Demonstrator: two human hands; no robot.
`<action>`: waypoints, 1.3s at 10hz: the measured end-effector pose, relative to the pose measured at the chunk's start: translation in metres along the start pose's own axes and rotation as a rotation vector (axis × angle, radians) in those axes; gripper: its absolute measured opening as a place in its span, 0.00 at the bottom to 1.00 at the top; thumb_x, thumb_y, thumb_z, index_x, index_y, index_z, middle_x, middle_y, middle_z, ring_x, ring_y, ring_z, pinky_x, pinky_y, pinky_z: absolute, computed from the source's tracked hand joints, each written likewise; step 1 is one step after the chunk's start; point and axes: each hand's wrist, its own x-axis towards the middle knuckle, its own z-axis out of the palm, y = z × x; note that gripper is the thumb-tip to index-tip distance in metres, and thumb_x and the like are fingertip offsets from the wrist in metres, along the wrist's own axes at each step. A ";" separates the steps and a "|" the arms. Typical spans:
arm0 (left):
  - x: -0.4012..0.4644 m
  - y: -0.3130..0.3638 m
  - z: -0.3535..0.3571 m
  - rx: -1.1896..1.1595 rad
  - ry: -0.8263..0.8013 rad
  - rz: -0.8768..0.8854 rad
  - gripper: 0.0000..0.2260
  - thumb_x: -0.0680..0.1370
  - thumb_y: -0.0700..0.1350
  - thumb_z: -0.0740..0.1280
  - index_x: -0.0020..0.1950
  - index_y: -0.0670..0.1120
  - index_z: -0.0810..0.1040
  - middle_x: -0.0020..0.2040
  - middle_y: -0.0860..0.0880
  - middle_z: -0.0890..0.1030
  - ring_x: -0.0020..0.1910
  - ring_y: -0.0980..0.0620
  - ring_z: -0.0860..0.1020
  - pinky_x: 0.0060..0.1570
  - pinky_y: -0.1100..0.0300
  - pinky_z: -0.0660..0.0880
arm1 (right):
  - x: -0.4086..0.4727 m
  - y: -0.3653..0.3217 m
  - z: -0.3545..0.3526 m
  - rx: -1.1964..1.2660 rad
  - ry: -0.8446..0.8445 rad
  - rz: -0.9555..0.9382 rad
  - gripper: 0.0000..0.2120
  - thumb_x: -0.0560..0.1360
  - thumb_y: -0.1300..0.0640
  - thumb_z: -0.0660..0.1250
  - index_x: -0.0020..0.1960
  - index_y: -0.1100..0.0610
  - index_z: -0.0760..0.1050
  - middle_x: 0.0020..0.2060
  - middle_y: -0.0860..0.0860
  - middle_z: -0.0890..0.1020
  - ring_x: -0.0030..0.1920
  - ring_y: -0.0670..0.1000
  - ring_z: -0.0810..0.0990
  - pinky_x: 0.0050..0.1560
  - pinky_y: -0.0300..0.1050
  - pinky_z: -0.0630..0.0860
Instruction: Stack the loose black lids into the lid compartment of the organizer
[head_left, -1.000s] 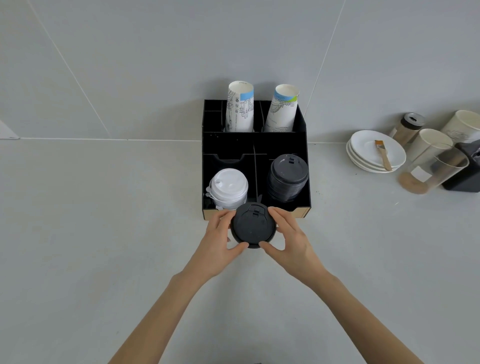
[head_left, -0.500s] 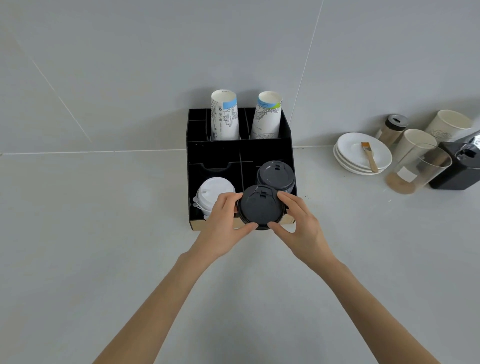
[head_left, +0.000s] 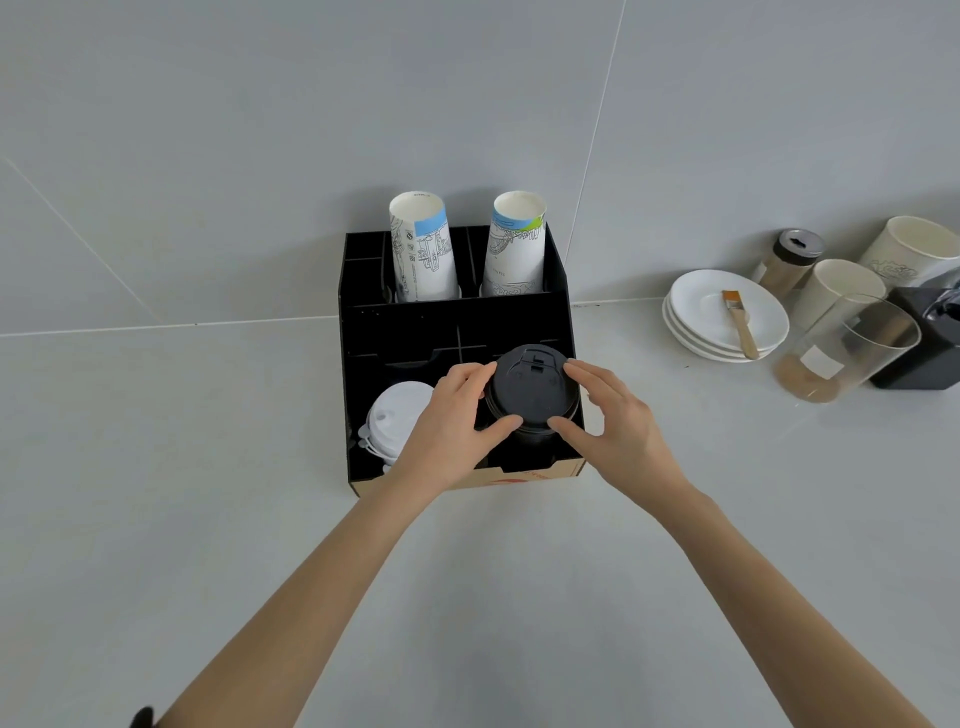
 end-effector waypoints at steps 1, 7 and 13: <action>0.008 -0.002 0.002 0.007 -0.012 -0.014 0.28 0.74 0.48 0.66 0.70 0.46 0.60 0.67 0.46 0.66 0.64 0.48 0.67 0.63 0.55 0.68 | 0.008 0.003 0.000 -0.004 -0.009 0.006 0.25 0.71 0.59 0.67 0.67 0.57 0.64 0.67 0.51 0.70 0.66 0.51 0.68 0.64 0.37 0.62; 0.034 -0.017 0.021 -0.058 -0.062 -0.096 0.27 0.73 0.48 0.67 0.70 0.46 0.61 0.68 0.46 0.66 0.65 0.47 0.67 0.65 0.52 0.69 | 0.028 0.022 0.010 0.034 -0.041 0.061 0.25 0.72 0.60 0.66 0.67 0.57 0.63 0.68 0.52 0.68 0.66 0.52 0.68 0.66 0.39 0.62; 0.029 -0.009 -0.001 0.094 -0.103 -0.056 0.31 0.75 0.51 0.63 0.72 0.44 0.52 0.74 0.44 0.58 0.72 0.46 0.60 0.71 0.49 0.62 | 0.027 0.011 0.001 -0.069 -0.046 0.005 0.26 0.73 0.54 0.65 0.68 0.54 0.60 0.71 0.52 0.64 0.71 0.52 0.61 0.71 0.46 0.58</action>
